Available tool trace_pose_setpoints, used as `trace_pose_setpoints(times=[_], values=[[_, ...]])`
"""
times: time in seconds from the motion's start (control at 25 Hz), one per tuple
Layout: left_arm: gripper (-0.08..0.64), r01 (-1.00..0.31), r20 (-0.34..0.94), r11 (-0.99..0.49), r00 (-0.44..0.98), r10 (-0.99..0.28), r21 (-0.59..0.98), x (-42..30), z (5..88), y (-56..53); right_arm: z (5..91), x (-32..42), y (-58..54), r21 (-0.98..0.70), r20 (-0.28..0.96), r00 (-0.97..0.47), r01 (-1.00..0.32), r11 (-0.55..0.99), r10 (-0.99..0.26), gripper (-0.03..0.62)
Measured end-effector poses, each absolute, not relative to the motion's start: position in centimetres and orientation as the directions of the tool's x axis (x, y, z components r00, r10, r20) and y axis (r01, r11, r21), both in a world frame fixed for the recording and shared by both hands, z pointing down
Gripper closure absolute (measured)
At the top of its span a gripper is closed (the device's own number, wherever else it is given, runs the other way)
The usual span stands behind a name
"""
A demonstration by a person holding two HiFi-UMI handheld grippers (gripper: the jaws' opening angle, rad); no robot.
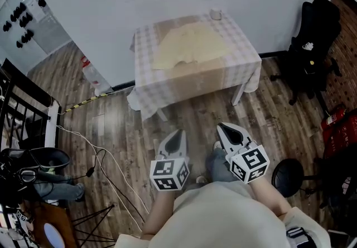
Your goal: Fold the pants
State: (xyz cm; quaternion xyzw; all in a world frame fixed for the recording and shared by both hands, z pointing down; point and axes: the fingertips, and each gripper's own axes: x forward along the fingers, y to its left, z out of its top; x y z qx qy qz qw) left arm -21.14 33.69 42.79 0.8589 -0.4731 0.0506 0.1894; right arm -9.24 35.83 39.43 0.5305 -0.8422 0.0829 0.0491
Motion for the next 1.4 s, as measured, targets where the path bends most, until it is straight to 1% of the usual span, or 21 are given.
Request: trace_pose_setpoints(times=[0.28,0.68,1.04,1.4], values=[[0.545,-0.853,0.289,-0.443,0.513,-0.808,0.277,-21.4,43.4,30.9,40.2,-9.4,32.1,-0.086,0.191,-0.468,-0.884,0.46,-0.863,0.591],[0.545,-0.882,0.326,-0.393,0.463,-0.824,0.258,-20.8,44.6,23.7,40.8,-7.1,24.5,-0.112,0.192,-0.492,-0.87,0.479,-0.849,0.591],[0.545,-0.906,0.308,-0.309,0.393,-0.866,0.287,-18.5,43.1,15.5,39.0,-4.3,15.9,-0.079,0.184,-0.562,-0.826,0.558,-0.807,0.591],[0.545,-0.923,0.318,-0.255,0.344,-0.883,0.288,-15.2,43.0,8.7,38.5,-0.3,8.5,-0.09,0.177,-0.593,-0.804,0.587,-0.786,0.591]])
